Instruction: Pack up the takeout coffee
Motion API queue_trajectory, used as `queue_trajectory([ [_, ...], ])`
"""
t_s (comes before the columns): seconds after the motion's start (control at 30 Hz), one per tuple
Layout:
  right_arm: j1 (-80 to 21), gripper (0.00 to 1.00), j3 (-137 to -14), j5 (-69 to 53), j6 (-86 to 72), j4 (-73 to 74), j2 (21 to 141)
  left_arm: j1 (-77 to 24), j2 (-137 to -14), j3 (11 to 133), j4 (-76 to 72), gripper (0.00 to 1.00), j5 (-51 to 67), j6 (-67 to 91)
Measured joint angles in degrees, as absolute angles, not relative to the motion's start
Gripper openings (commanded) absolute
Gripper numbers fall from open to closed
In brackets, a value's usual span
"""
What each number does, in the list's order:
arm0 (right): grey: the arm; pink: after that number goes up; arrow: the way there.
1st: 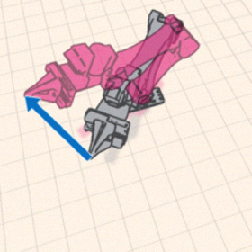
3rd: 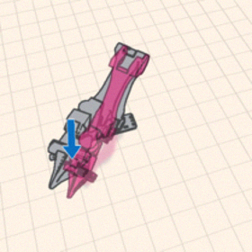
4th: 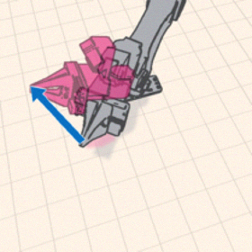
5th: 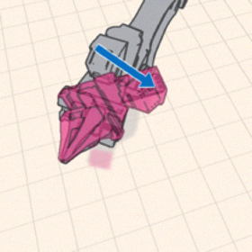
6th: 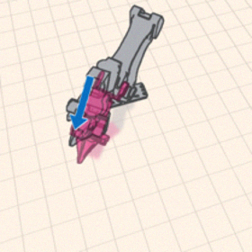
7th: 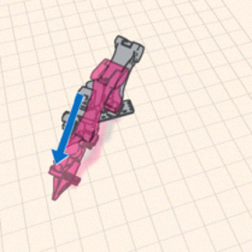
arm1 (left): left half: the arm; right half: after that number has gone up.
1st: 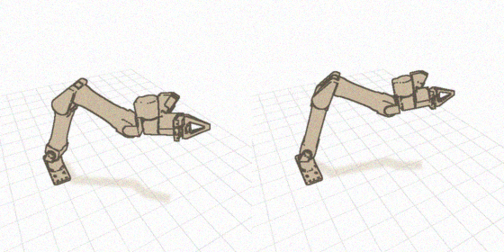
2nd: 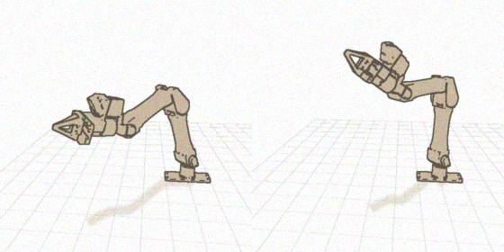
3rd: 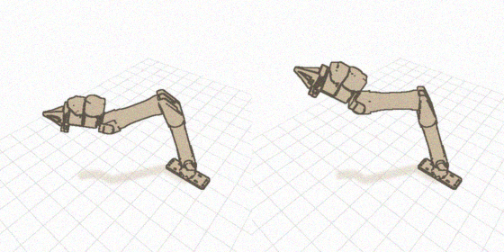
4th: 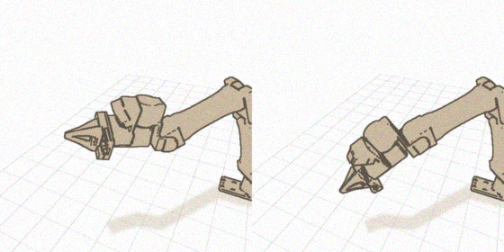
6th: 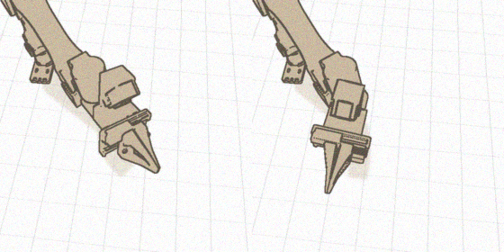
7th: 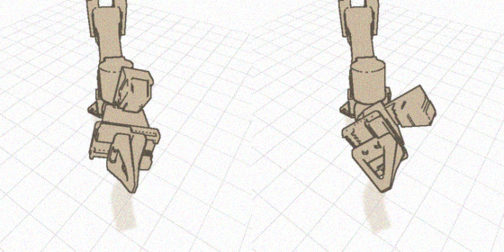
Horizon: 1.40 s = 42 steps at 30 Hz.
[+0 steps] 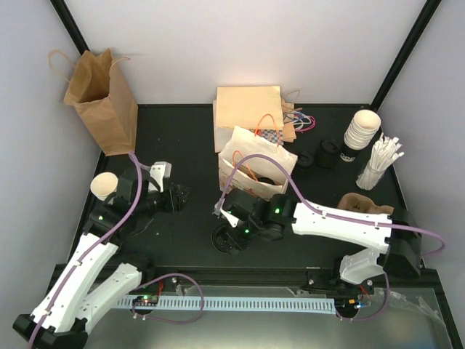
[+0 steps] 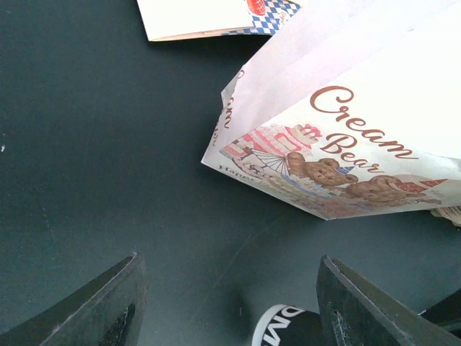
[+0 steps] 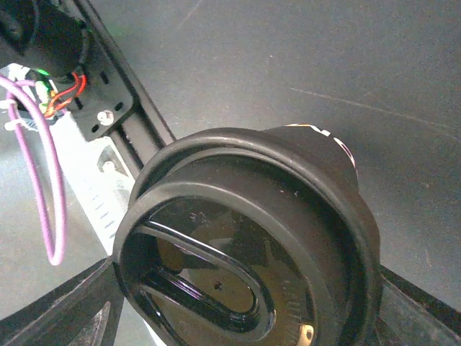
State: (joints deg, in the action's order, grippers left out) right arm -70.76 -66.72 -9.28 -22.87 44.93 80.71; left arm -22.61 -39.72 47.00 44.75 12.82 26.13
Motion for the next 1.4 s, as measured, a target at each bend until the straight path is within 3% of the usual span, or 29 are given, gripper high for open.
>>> queue_trajectory([
  [0.57, -70.81, 0.86, -68.53, -7.42, -23.35, 44.31, 88.51, -22.50, -39.86, 45.78, 44.71, 0.67, 13.30, 25.98],
  [0.8, -70.81, 0.99, -70.48, -7.29, -23.27, 44.71, 91.35, -22.50, -39.88, 45.63, 44.69, 0.67, 13.58, 25.52],
  [1.4, -71.05, 1.00, -78.43, -1.65, -21.78, 50.74, 93.67, -22.44, -39.86, 45.63, 44.82, 0.68, 15.22, 24.84],
])
